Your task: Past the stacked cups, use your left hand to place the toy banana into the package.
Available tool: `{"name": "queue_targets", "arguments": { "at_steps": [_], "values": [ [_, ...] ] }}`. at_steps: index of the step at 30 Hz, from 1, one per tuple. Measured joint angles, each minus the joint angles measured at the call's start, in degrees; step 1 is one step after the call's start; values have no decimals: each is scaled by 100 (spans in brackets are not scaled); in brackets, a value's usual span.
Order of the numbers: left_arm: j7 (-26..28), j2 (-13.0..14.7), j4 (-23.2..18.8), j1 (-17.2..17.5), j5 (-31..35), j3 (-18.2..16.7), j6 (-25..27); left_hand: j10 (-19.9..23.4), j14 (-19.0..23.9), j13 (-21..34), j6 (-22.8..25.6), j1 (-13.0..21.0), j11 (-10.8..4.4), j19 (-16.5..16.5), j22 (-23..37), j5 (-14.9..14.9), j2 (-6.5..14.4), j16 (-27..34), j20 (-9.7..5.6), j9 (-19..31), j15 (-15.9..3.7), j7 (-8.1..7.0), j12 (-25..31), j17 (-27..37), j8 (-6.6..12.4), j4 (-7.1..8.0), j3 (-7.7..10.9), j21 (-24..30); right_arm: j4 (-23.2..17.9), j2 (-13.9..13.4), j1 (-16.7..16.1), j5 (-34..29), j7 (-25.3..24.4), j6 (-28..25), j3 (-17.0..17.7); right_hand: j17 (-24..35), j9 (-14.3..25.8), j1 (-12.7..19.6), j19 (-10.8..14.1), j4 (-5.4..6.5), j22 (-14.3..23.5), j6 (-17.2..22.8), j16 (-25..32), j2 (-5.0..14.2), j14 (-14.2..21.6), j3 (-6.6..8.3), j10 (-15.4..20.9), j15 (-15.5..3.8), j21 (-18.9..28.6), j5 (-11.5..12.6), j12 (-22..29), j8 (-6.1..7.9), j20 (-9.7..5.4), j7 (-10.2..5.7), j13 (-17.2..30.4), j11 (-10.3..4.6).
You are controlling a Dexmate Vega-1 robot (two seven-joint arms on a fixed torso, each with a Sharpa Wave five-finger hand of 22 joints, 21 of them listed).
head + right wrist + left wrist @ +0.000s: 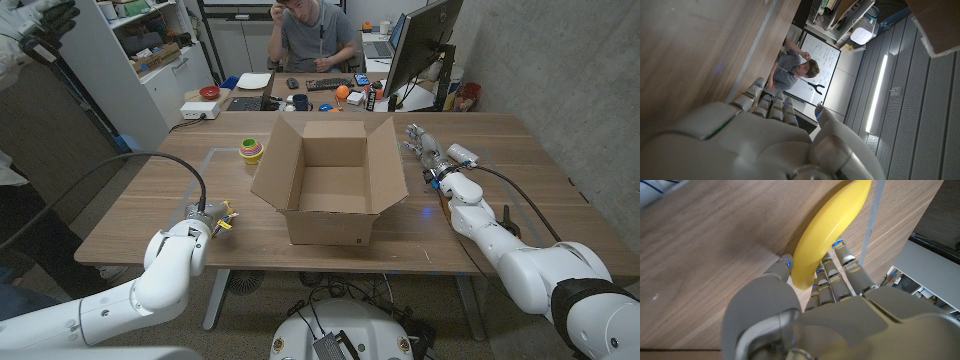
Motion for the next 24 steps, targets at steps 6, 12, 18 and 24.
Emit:
{"name": "queue_targets", "arguments": {
  "at_steps": [6, 12, 18, 24],
  "values": [
    [-14, -230, 138, 67, 249, -82, 16, 798, 1262, 32, 826, 653, 2, 394, 26, -16, -77, 223, 345, 3, -116, 25, 238, -40, 101, 3, -106, 657, 281, 45, 149, -39, 25, 87, 46, 0, 0, 0, 1, 0, 0, 32, 0, 0, 32, 0, 0, 32, 0, 31, 0, 0, 1, 32, 0, 0],
    [77, -536, 325, 149, 519, -163, 102, 1617, 2112, 31, 1652, 1003, 59, 656, 25, -15, -272, 332, 606, 4, -94, 43, 488, -28, 162, 57, -183, 1269, 627, 98, 341, -119, 49, 165, 98, 0, 0, 0, 21, 0, 0, 32, 0, 0, 32, 0, 0, 32, 0, 45, 0, 0, 21, 32, 0, 0],
    [330, -786, 463, 215, 590, -271, 213, 2231, 2546, 13, 2034, 1042, 178, 751, 26, -11, -311, 415, 701, 4, 141, 114, 657, 5, 214, 94, -314, 1753, 957, 152, 535, -227, 53, 173, 149, 0, 0, 0, 21, 0, 0, 31, 0, 0, 32, 0, 0, 32, 0, 45, 0, 0, 21, 31, 0, 0],
    [497, -972, 564, 248, 608, -348, 247, 2324, 2612, -1, 2098, 1055, 204, 793, 26, -11, -324, 416, 681, 5, 148, 173, 675, -18, 322, 93, -316, 1819, 1165, 192, 671, -325, 48, 125, 211, 0, 0, 0, 21, 0, 0, 32, 0, 0, 31, 0, 0, 32, 0, 45, 0, 0, 21, 31, 0, 0]
  ]
}}
